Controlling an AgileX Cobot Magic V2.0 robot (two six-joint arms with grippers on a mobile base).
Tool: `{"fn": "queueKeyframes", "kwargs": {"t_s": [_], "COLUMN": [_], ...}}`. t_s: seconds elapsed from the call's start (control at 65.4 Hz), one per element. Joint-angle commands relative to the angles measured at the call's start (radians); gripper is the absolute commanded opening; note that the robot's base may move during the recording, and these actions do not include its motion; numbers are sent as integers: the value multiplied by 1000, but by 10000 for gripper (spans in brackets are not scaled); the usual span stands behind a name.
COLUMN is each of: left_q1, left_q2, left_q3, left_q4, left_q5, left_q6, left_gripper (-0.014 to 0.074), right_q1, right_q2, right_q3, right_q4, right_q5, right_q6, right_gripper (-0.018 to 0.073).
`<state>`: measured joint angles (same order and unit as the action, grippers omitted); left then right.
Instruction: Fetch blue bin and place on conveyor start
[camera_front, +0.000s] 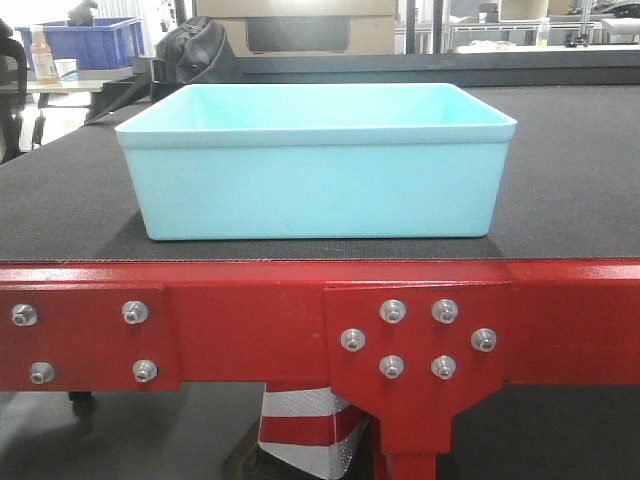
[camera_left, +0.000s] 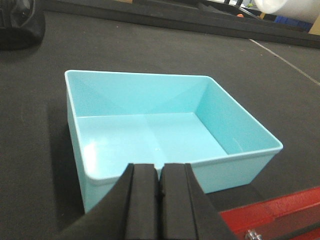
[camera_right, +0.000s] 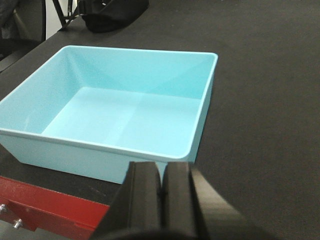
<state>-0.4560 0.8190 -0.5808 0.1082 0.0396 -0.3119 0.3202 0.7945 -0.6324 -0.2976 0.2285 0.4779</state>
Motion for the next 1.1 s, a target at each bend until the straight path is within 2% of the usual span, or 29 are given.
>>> {"fn": "queueKeyframes", "kwargs": {"t_s": [0.0, 0.229, 0.428, 1.024, 1.085], "left_q1": [-7, -7, -7, -7, -7], "left_q2": [-86, -278, -366, -376, -376], "left_q3": [38, 45, 45, 45, 45], "left_q4": [18, 18, 18, 18, 18], "left_q5": [-26, -4, -4, -4, -4], "left_q6": [5, 5, 5, 5, 5], "left_gripper": [-111, -111, -111, -111, -111], "right_q1": [1, 1, 1, 1, 1], "right_q2": [-68, -235, -307, -331, -352], "right_q3": [5, 5, 5, 8, 14], "right_q4": [-10, -10, -10, -10, -2], "right_q5": [7, 11, 11, 4, 11], "right_q6": [-10, -10, -10, -10, -68], "right_gripper": [-167, -167, -167, -167, -167]}}
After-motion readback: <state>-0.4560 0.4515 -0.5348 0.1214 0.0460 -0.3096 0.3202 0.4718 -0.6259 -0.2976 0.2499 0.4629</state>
